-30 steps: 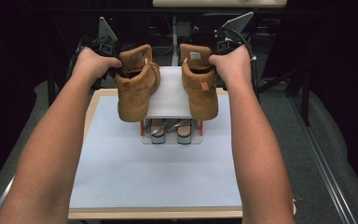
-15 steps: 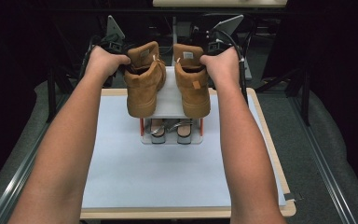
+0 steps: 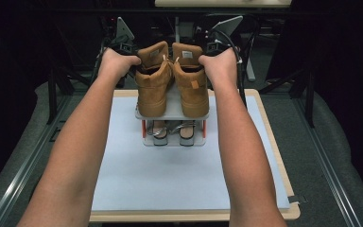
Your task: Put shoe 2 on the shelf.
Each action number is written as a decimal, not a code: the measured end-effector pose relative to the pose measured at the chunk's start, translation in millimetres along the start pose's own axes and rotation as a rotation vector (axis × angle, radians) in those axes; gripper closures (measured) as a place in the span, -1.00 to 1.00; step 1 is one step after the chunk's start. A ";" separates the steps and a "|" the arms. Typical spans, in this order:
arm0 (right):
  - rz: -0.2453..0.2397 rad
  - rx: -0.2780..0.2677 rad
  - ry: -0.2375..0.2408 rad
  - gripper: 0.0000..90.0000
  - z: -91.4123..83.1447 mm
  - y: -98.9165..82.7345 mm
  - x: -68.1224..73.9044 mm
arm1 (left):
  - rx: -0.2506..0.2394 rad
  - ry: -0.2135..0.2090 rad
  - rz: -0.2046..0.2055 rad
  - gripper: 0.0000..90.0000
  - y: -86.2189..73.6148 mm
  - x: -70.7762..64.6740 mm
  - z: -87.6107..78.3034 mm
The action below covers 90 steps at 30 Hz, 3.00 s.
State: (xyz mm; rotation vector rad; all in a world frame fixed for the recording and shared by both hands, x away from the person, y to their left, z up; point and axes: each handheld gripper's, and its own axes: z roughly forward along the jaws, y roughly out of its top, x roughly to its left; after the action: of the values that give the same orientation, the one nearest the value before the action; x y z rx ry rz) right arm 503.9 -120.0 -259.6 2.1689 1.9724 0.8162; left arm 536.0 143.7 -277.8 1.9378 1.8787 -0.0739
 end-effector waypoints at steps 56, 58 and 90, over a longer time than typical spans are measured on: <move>-0.074 0.115 -0.098 0.57 7.9 -7.0 8.5 | -0.006 -0.026 0.062 0.45 -6.8 5.2 4.4; -0.072 0.121 -0.096 0.55 6.9 -6.7 9.2 | -0.007 -0.025 0.064 0.42 -6.7 5.8 4.4; -0.079 0.093 -0.084 0.39 -8.3 -4.4 10.5 | -0.045 -0.039 0.069 0.23 -8.4 6.5 -21.9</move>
State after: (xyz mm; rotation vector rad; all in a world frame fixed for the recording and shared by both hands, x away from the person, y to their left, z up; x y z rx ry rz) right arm 496.5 -111.7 -251.0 2.1212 2.0784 0.6239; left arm 522.7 157.2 -262.5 1.9549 1.7722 -0.0474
